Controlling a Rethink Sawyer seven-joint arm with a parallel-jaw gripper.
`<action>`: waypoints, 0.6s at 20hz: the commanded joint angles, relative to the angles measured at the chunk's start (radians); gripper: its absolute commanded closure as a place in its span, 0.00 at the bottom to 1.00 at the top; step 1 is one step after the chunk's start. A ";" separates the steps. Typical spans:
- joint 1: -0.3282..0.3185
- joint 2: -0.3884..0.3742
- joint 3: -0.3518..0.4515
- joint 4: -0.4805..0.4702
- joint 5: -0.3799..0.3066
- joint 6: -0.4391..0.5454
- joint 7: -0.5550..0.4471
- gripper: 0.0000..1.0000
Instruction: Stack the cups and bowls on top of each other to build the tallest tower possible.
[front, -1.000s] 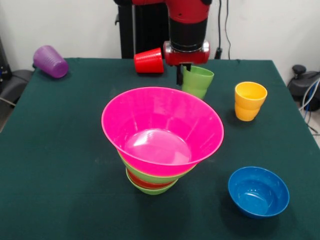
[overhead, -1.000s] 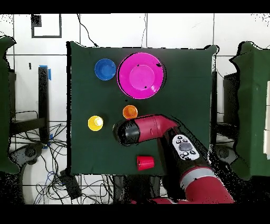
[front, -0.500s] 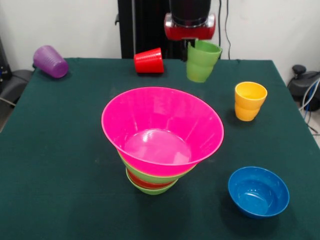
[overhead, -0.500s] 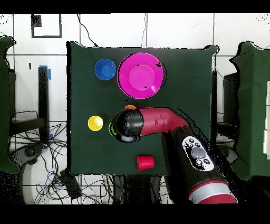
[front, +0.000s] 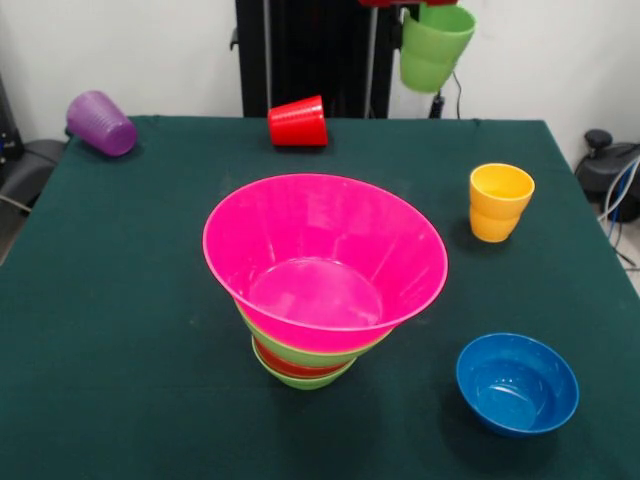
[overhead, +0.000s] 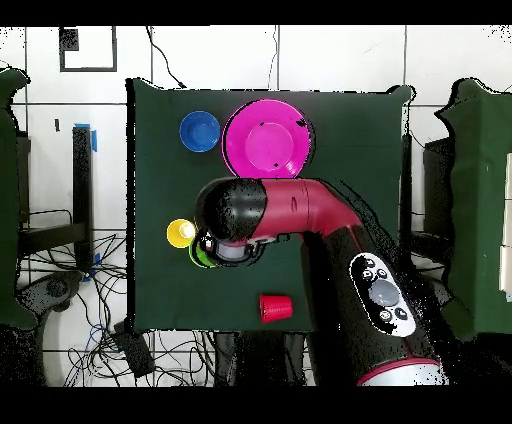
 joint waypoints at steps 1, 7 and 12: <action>0.012 -0.001 0.076 -0.156 0.007 0.174 -0.107 1.00; 0.031 0.104 0.069 -0.324 -0.049 0.217 -0.096 1.00; 0.038 0.224 0.061 -0.455 -0.142 0.176 -0.177 1.00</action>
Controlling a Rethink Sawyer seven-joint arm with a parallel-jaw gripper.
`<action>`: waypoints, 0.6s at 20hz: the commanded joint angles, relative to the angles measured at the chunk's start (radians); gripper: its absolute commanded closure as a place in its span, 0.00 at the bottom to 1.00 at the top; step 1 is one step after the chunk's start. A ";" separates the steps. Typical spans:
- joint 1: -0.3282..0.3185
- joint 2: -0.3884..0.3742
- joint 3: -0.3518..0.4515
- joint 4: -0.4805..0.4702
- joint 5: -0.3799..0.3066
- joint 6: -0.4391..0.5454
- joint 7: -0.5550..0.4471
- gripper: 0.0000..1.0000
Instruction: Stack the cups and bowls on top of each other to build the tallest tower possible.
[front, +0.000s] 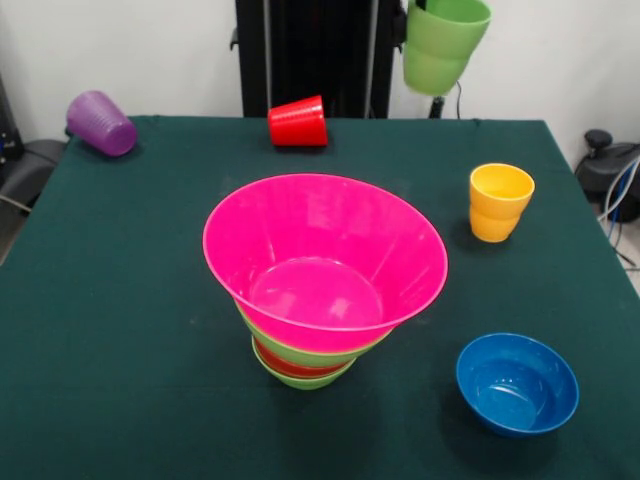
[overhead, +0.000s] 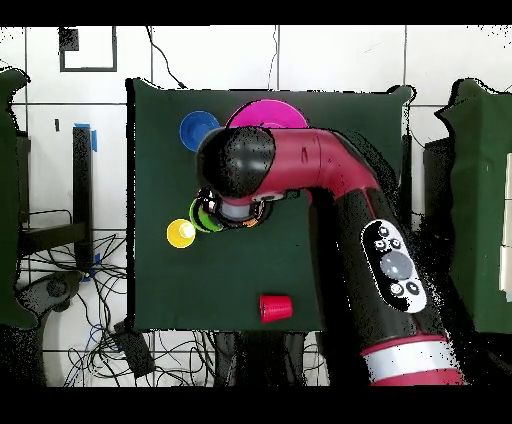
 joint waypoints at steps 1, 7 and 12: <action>0.027 0.189 0.041 -0.237 -0.142 0.053 -0.198 1.00; 0.041 0.287 0.054 -0.388 -0.205 0.106 -0.253 1.00; 0.055 0.399 0.088 -0.585 -0.257 0.201 -0.355 1.00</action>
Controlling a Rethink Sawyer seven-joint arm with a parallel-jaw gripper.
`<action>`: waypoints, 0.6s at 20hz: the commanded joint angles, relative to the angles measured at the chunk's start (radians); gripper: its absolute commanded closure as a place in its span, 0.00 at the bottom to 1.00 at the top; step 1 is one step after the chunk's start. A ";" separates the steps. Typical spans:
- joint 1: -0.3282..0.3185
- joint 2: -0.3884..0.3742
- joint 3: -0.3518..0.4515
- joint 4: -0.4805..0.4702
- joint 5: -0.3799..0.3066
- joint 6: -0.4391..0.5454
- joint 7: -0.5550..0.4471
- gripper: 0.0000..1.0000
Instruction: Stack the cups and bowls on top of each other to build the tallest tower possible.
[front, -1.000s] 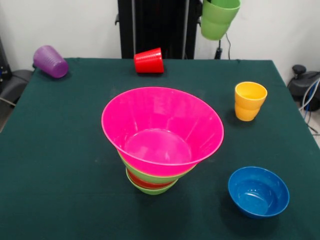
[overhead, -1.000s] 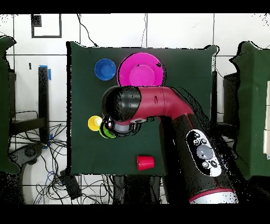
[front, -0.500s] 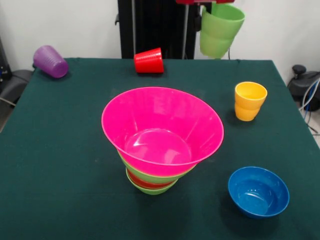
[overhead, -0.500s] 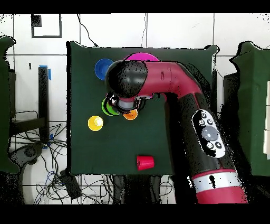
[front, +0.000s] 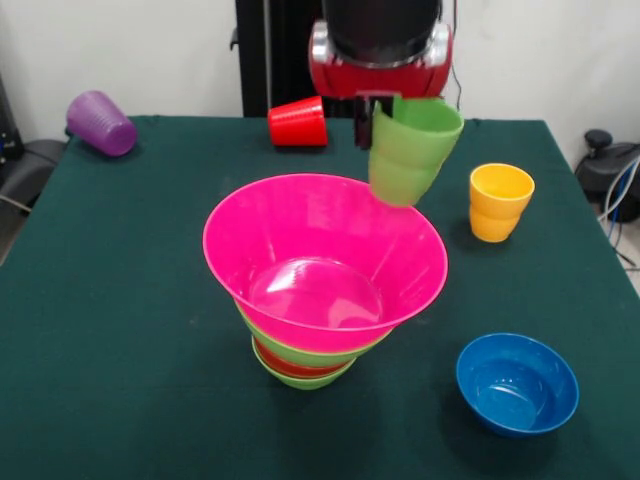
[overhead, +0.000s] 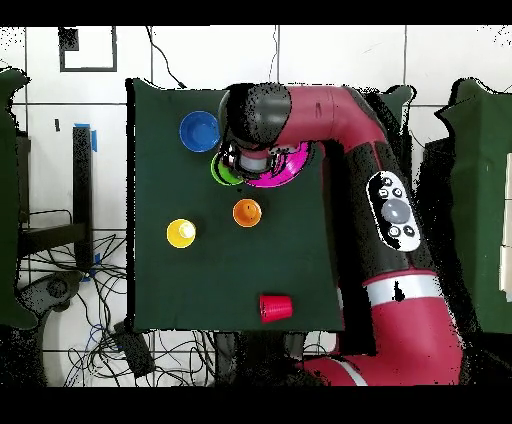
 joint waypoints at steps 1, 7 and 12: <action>0.046 0.195 0.069 -0.295 -0.119 0.195 -0.365 1.00; 0.038 0.217 0.104 -0.394 -0.072 0.387 -0.364 1.00; 0.033 0.215 0.137 -0.438 -0.029 0.540 -0.326 1.00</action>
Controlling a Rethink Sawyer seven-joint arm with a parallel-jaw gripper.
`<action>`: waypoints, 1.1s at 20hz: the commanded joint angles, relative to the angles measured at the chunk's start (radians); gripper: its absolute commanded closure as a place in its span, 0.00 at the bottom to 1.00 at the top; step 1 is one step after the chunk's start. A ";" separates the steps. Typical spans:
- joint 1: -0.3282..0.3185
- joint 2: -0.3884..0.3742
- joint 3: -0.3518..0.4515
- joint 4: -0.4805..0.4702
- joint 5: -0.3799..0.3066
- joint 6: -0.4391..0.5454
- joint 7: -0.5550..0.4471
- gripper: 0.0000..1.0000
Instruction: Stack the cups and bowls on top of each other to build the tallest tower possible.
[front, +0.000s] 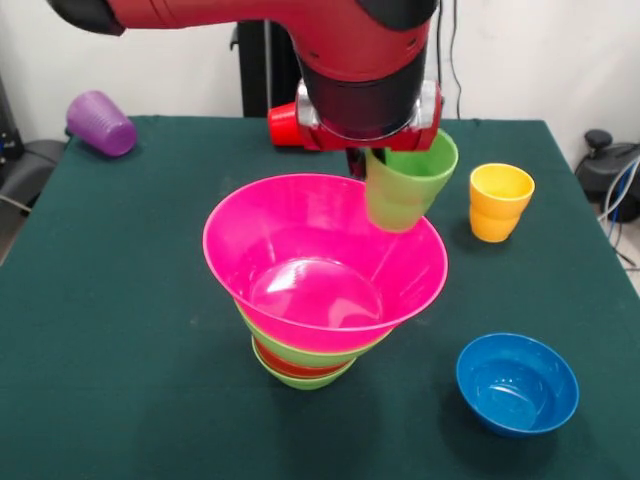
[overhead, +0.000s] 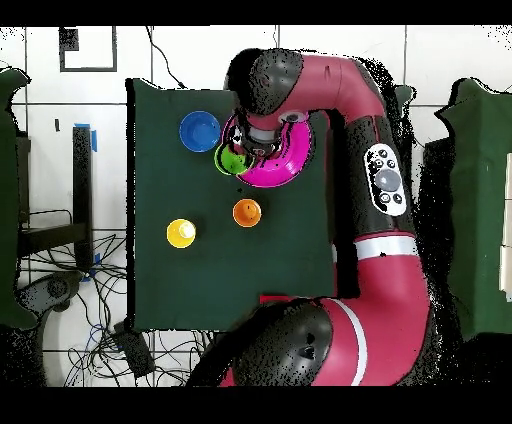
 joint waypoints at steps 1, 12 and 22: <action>0.018 0.022 0.082 -0.141 -0.006 0.207 -0.291 1.00; 0.021 0.057 0.133 -0.268 -0.062 0.284 -0.340 1.00; 0.044 0.116 0.162 -0.395 -0.138 0.280 -0.398 1.00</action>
